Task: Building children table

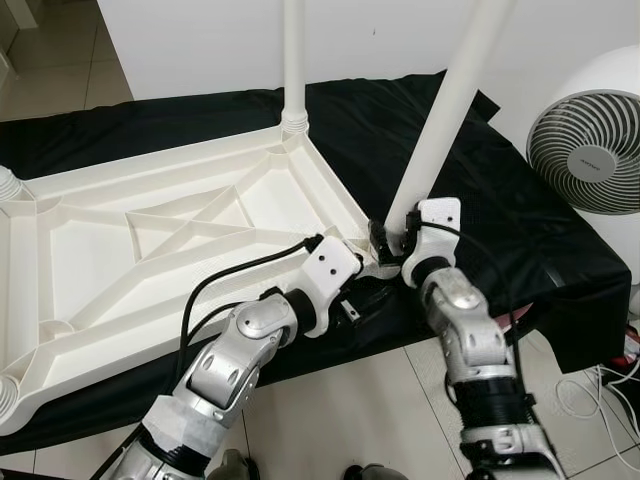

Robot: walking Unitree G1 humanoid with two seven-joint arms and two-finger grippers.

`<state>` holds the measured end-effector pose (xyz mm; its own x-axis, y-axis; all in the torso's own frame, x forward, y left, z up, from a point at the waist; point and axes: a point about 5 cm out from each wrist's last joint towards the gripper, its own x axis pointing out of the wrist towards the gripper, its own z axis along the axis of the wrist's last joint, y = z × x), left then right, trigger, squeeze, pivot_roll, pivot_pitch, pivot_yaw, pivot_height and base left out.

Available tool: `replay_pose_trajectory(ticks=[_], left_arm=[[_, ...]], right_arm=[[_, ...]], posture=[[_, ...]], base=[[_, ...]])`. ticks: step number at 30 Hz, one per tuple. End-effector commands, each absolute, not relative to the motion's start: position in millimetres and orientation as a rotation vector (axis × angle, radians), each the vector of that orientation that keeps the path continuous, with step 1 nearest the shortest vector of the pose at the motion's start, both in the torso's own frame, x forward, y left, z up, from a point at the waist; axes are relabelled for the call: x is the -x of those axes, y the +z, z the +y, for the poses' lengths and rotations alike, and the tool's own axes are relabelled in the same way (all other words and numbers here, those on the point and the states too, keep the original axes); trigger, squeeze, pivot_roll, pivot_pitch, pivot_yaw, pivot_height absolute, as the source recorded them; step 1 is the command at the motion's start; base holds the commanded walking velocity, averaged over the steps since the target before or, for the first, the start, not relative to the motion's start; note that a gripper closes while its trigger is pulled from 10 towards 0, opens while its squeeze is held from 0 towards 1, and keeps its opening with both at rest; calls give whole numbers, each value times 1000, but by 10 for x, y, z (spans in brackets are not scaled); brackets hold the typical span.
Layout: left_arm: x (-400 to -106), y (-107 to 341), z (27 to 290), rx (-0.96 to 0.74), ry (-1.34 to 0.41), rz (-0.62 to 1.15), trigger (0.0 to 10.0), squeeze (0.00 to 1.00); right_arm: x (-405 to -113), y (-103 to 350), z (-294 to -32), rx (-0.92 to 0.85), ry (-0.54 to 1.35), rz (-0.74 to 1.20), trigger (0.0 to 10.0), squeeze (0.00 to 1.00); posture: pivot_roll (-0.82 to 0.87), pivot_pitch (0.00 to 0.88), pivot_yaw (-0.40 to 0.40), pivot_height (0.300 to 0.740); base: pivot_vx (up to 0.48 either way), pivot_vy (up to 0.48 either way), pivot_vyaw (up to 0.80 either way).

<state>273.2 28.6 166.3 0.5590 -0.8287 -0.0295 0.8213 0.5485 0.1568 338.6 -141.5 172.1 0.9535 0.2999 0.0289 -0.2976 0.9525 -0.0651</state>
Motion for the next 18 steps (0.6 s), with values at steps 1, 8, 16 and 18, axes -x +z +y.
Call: replay_pose_trajectory(ticks=[1, 8, 16, 18], left_arm=[[-2730, 1633, 274, -169, -1023, -32, 10000, 0], [-2742, 1645, 279, -173, -1027, -35, 10000, 0], [-2756, 1664, 285, -179, -1025, -41, 10000, 0], [-2760, 1671, 288, -182, -1022, -43, 10000, 0]], right_arm=[[-3424, 1712, -1436, 79, 405, -33, 10000, 0], [-3523, 1716, -1481, 223, 579, -43, 10000, 0], [-3661, 1742, -1451, 292, 688, -42, 10000, 0], [-3708, 1751, -1462, 326, 716, -33, 4431, 0]], posture=[[-81, 60, -5, 740], [-81, 62, 8, 740], [-72, 68, 18, 740], [-71, 68, 18, 740]], base=[[0, 0, 0], [0, 0, 0], [0, 0, 0], [0, 0, 0]])
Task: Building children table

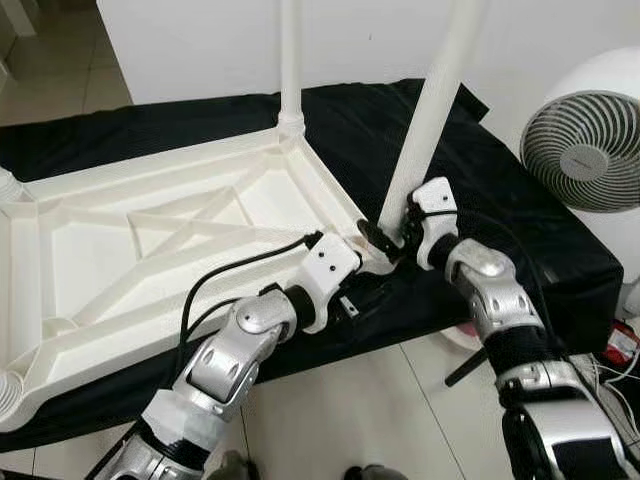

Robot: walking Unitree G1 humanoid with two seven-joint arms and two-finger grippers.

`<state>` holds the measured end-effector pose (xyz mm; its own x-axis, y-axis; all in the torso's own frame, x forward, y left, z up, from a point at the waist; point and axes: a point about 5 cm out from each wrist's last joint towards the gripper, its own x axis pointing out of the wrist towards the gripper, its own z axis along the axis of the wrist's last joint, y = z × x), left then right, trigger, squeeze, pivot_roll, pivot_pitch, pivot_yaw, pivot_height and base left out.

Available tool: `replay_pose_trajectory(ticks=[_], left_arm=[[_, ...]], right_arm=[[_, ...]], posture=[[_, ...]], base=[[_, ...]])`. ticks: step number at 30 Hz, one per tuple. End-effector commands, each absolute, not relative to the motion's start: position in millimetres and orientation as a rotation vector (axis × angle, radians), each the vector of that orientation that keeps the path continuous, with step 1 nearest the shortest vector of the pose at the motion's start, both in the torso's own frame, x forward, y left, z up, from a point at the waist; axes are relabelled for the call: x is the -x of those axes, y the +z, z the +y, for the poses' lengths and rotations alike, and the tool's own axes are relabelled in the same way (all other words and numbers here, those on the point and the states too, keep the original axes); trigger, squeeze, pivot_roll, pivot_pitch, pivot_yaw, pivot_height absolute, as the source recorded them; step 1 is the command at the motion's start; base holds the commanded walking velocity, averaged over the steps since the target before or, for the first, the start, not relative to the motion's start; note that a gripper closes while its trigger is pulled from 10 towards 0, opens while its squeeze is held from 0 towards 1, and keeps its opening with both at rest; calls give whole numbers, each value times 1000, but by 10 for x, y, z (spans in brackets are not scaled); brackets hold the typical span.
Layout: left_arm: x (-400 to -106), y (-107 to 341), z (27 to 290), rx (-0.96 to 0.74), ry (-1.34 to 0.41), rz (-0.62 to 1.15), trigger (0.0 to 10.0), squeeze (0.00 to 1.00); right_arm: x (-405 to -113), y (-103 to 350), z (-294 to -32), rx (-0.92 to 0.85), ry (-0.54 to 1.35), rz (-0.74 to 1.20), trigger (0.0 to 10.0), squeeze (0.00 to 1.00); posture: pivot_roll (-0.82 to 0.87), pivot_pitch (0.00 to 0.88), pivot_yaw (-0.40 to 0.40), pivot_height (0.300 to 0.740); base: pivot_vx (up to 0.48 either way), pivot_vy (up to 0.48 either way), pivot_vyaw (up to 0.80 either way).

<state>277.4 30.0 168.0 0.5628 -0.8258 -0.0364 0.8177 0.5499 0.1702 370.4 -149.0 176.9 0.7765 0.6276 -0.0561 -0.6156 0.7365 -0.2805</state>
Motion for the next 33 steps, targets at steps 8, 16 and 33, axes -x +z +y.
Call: replay_pose_trajectory(ticks=[8, 16, 33], left_arm=[[-2770, 1676, 288, -179, -1014, -49, 10000, 0], [-2761, 1676, 270, -174, -1017, -49, 10000, 0], [-2741, 1658, 247, -167, -1033, -42, 10000, 0]], right_arm=[[-3720, 1718, -1580, 352, 729, -20, 0, 0], [-3670, 1616, -1652, 270, 705, -26, 0, 0], [-3567, 1668, -1516, 94, 271, -54, 10000, 0]], posture=[[-71, 68, 16, 740], [-81, 83, 12, 740], [-98, 91, 14, 740]], base=[[0, 0, 0], [0, 0, 0], [0, 0, 0]])
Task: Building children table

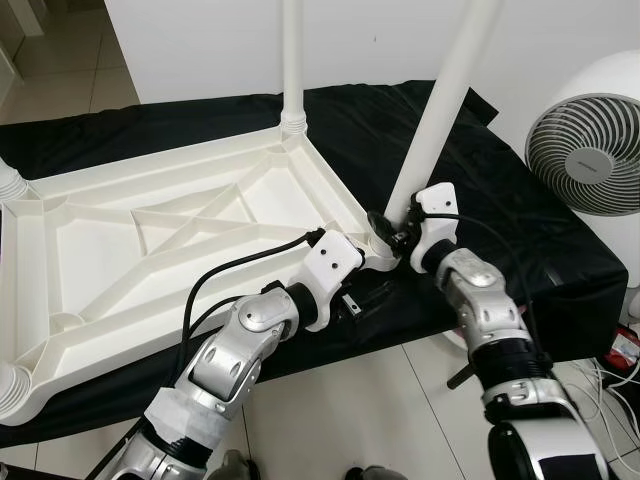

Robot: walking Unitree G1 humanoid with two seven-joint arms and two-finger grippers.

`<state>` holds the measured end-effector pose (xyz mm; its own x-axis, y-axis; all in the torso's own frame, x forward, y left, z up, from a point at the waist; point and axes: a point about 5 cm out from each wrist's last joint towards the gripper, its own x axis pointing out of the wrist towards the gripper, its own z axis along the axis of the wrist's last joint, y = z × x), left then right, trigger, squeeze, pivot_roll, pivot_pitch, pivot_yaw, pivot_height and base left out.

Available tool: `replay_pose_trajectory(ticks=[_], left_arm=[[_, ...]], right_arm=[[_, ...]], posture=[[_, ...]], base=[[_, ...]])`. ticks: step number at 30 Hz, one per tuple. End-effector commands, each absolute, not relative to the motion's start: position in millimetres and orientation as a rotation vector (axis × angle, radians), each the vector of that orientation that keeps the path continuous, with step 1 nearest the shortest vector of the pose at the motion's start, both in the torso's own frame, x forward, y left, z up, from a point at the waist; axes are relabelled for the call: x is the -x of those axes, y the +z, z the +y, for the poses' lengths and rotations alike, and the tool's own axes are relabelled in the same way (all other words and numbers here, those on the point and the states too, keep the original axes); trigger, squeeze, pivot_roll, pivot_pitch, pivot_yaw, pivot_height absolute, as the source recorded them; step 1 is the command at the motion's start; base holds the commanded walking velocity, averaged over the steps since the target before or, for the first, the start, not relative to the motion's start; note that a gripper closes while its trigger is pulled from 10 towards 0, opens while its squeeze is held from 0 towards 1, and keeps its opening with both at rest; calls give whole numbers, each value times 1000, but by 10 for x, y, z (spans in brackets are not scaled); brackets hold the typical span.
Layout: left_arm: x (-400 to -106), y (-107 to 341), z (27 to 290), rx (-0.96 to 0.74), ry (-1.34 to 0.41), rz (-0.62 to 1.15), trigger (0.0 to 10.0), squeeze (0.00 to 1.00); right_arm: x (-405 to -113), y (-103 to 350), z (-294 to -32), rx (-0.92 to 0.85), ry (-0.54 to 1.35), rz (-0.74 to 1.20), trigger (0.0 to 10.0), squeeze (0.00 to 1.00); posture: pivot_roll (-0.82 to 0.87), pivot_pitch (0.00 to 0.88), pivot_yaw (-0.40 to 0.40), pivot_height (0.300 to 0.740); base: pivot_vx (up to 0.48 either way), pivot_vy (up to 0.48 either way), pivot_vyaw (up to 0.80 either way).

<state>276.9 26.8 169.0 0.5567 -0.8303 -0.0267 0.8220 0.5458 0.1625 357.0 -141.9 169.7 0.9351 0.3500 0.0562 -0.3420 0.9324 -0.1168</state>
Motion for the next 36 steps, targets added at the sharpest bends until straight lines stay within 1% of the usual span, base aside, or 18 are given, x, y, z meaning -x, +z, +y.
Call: replay_pose_trajectory(ticks=[1, 2, 3, 4, 6, 9, 12, 13, 21, 24, 25, 26, 28, 29, 30, 31, 33, 36], left_arm=[[-2741, 1655, 241, -167, -1035, -42, 10000, 0], [-2740, 1654, 236, -165, -1037, -42, 10000, 0], [-2740, 1654, 236, -165, -1037, -42, 10000, 0], [-2740, 1652, 233, -165, -1039, -43, 10000, 0], [-2740, 1652, 231, -164, -1040, -43, 10000, 0], [-2739, 1654, 220, -162, -1045, -42, 10000, 0], [-2734, 1651, 217, -161, -1048, -42, 10000, 0], [-2734, 1650, 216, -162, -1048, -41, 10000, 0], [-2726, 1642, 227, -164, -1042, -39, 10000, 0], [-2719, 1635, 244, -170, -1038, -37, 10000, 0], [-2719, 1635, 244, -170, -1038, -37, 10000, 0], [-2722, 1638, 253, -172, -1034, -38, 10000, 0], [-2722, 1638, 253, -172, -1034, -38, 10000, 0], [-2724, 1641, 259, -173, -1031, -39, 10000, 0], [-2727, 1645, 263, -174, -1029, -40, 10000, 0], [-2727, 1645, 263, -174, -1029, -40, 10000, 0], [-2731, 1648, 266, -176, -1029, -42, 10000, 0], [-2731, 1648, 264, -178, -1032, -41, 10000, 0]], right_arm=[[-3538, 1662, -1495, 64, 159, -50, 10000, 0], [-3496, 1651, -1476, 46, 45, -44, 10000, 0], [-3496, 1651, -1476, 46, 45, -44, 10000, 0], [-3445, 1647, -1471, 7, -71, -49, 10000, 0], [-3401, 1628, -1402, -37, -99, -38, 10000, 0], [-3337, 1637, -1276, -28, -53, -36, 10000, 0], [-3332, 1650, -1300, -24, -53, -40, 10000, 0], [-3337, 1672, -1301, -38, -29, -59, 10000, 1000], [-3325, 1813, -1343, -49, 1, -127, 10000, 1000], [-3351, 1793, -1422, -29, 114, -108, 10000, 1000], [-3351, 1793, -1422, -29, 114, -108, 10000, 1000], [-3367, 1756, -1480, -3, 193, -78, 10000, 424], [-3367, 1756, -1480, -3, 193, -78, 10000, 424], [-3379, 1725, -1539, 32, 257, -54, 10000, 0], [-3400, 1693, -1610, 74, 335, -32, 10000, 0], [-3400, 1693, -1610, 74, 335, -32, 10000, 0], [-3438, 1685, -1697, 176, 428, -41, 10000, 0], [-3481, 1691, -1718, 232, 491, -50, 10000, 0]], posture=[[-105, 87, 14, 740], [-105, 87, 14, 740], [-105, 87, 14, 740], [-105, 87, 14, 740], [-105, 87, 14, 740], [-109, 87, 14, 740], [-109, 87, 14, 740], [-109, 92, 14, 740], [-104, 95, 14, 740], [-104, 95, 14, 740], [-104, 95, 14, 740], [-89, 92, 7, 740], [-89, 92, 7, 740], [-89, 92, 7, 740], [-85, 87, 5, 740], [-85, 87, 5, 740], [-85, 82, 8, 740], [-83, 78, 9, 740]], base=[[0, 0, 0], [0, 0, 0], [0, 0, 0], [0, 0, 0], [0, 0, 0], [0, 0, 0], [0, 0, 0], [0, 0, 0], [0, 0, 0], [0, 0, 0], [0, 0, 0], [0, 0, 0], [0, 0, 0], [0, 0, 0], [0, 0, 0], [0, 0, 0], [0, 0, 0], [0, 0, 0]])
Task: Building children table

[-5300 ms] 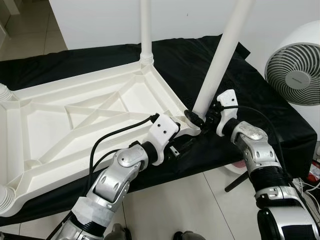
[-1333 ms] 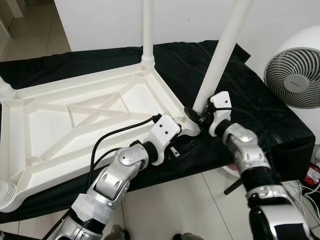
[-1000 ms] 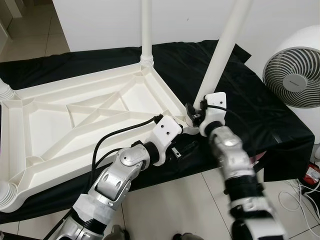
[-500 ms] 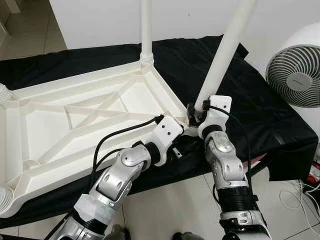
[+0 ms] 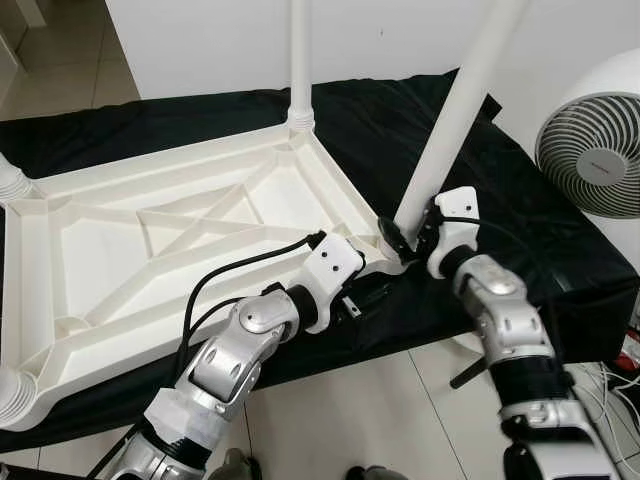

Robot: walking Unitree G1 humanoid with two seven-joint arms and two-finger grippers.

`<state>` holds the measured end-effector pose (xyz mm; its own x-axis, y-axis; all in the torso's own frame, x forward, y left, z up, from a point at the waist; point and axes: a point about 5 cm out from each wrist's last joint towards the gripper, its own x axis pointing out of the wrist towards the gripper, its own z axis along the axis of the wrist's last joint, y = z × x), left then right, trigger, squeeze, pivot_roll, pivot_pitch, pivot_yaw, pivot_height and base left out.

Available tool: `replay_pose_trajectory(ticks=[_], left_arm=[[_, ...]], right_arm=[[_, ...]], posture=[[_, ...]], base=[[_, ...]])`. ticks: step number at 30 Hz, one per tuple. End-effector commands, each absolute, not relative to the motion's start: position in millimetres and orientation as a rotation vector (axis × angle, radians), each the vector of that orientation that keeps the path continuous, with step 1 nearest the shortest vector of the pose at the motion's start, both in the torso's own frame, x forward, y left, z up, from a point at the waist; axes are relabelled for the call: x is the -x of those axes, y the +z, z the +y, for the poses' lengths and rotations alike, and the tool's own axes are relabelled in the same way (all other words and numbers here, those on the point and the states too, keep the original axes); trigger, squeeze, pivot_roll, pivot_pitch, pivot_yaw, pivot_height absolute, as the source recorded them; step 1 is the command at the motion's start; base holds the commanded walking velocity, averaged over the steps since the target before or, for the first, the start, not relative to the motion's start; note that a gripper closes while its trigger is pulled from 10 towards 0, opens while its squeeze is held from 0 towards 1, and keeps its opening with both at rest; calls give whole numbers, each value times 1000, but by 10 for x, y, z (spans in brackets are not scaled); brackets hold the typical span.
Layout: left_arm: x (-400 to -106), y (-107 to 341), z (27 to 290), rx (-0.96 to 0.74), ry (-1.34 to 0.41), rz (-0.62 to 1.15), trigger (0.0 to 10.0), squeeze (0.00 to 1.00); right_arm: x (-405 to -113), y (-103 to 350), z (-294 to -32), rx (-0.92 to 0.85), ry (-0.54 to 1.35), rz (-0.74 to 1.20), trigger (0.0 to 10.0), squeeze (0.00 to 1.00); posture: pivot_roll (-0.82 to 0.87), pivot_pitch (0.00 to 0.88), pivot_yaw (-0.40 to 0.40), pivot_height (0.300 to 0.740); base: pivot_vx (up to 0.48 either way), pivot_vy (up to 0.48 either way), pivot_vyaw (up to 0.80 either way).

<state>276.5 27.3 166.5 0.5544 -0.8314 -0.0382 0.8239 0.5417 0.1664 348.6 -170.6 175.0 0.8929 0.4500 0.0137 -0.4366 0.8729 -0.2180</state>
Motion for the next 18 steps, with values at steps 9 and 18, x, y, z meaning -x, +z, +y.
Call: replay_pose_trajectory(ticks=[9, 18], left_arm=[[-2751, 1665, 263, -185, -1034, -45, 10000, 0], [-2766, 1674, 253, -187, -1040, -50, 10000, 0]], right_arm=[[-3634, 1725, -1614, 310, 675, -45, 10000, 0], [-3720, 1727, -1550, 352, 734, -41, 5412, 0]], posture=[[-77, 53, 15, 740], [-79, 39, 16, 740]], base=[[0, 0, 0], [0, 0, 0]])
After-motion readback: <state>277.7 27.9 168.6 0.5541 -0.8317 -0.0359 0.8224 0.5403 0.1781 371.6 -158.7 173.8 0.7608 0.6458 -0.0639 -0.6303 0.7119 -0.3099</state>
